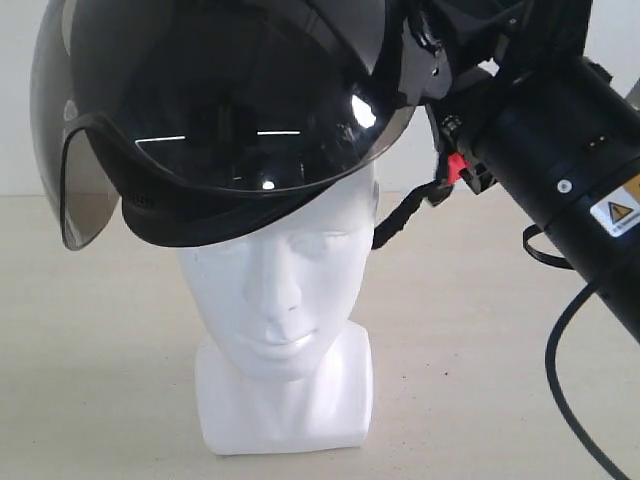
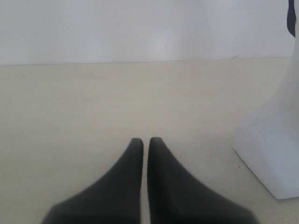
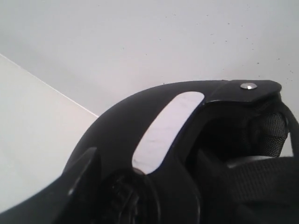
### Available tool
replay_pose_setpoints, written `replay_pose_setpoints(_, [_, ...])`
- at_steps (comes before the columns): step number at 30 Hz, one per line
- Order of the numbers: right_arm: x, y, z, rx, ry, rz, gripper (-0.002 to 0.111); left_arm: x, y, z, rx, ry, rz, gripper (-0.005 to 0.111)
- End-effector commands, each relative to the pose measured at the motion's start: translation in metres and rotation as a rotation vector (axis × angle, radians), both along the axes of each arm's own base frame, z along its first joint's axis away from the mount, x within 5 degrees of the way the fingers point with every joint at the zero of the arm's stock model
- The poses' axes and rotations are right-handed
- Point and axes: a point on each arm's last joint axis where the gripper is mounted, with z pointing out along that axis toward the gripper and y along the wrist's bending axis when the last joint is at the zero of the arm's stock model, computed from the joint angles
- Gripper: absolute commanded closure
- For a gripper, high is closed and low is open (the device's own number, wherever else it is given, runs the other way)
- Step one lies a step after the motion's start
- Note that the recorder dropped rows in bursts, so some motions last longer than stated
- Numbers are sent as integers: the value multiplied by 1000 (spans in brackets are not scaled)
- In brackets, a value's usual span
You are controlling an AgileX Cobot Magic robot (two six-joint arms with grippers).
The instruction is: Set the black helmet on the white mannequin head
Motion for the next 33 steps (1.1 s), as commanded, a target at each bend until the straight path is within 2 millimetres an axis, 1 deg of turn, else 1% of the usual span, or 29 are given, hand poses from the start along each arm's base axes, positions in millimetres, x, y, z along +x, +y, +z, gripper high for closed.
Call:
replay_pose_setpoints(1, [0, -20, 4, 27, -44, -146, 108, 0, 0, -1, -8, -1, 2, 102])
replay_pose_setpoints(16, [-8, -26, -23, -84, 19, -197, 108, 0, 0, -1, -8, -1, 2, 102])
replay_pose_setpoints(22, [-14, -37, -44, -123, 99, -268, 108, 0, 0, -1, -8, -1, 2, 102])
replay_pose_setpoints(33, [-25, -47, -68, -189, 178, -317, 108, 0, 0, -1, -8, -1, 2, 102])
